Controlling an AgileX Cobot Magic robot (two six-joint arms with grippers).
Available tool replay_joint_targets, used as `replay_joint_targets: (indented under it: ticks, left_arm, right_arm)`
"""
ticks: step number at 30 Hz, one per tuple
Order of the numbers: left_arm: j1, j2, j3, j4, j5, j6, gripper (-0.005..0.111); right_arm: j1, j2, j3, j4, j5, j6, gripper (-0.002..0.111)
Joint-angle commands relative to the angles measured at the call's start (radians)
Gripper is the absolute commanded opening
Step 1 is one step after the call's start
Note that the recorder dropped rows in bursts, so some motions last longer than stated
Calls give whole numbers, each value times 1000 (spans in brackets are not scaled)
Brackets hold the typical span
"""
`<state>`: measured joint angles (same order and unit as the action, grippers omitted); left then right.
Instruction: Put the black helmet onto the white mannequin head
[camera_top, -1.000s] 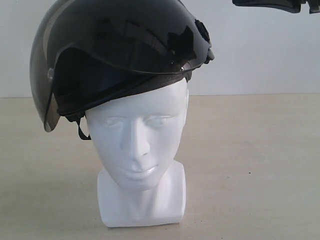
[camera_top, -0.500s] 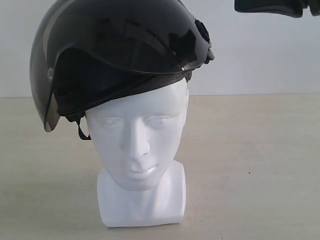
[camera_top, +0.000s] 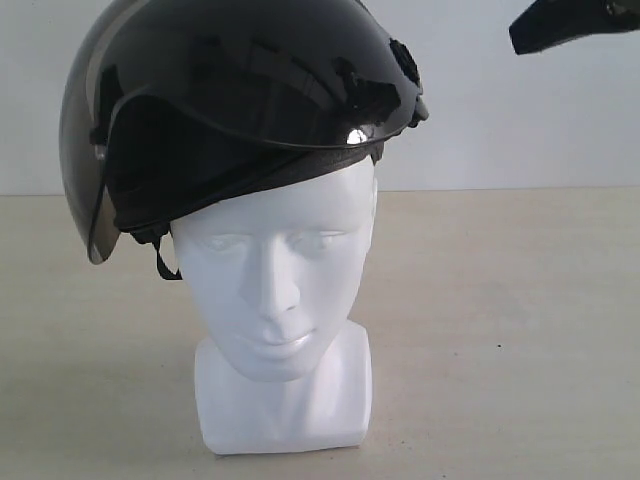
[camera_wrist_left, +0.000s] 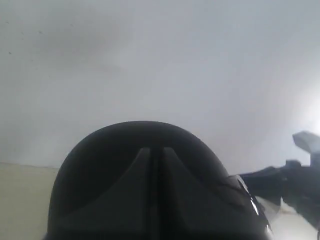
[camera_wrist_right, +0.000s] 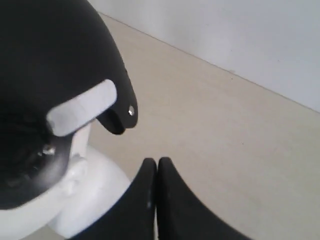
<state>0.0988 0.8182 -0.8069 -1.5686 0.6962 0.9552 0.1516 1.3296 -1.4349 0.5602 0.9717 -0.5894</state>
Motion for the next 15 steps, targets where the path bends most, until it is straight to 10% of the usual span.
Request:
replay_joint_targets:
  ticks: [1, 15]
  left_arm:
    - [-5, 210, -211, 87, 131, -13, 4]
    - [-19, 502, -426, 206, 340, 32, 4]
  right_arm:
    - [46, -2, -53, 47, -65, 94, 0]
    - [232, 31, -53, 155, -216, 41, 0]
